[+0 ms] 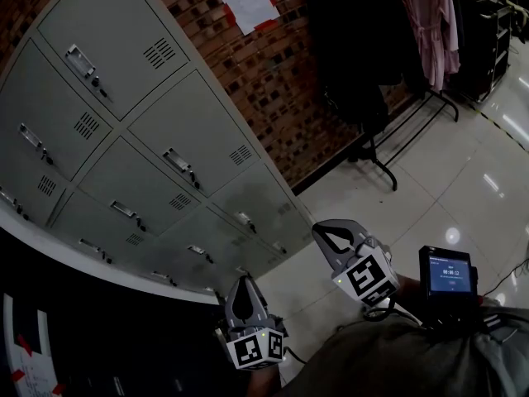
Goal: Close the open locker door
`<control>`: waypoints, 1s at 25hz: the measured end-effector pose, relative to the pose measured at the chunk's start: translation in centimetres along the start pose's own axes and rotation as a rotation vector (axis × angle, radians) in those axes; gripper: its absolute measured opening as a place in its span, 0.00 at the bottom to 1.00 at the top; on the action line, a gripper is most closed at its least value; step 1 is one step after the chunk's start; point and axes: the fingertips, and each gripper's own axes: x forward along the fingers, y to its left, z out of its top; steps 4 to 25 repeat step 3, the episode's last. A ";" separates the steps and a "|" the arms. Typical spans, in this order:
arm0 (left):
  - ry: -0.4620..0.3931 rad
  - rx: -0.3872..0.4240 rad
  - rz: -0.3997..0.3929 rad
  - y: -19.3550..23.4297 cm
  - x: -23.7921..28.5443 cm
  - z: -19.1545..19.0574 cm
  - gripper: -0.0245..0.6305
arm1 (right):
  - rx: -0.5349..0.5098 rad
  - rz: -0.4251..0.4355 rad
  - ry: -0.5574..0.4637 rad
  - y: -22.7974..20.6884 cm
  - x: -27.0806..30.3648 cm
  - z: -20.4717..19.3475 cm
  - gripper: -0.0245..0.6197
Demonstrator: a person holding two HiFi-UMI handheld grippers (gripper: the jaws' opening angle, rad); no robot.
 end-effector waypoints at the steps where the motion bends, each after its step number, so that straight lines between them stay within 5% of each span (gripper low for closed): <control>1: 0.000 0.000 0.001 0.0 0.2 -0.1 0.04 | 0.000 0.001 0.000 -0.1 0.1 -0.1 0.05; 25: 0.002 -0.001 0.003 0.1 0.5 -0.2 0.04 | 0.000 0.001 0.000 -0.3 0.4 -0.2 0.05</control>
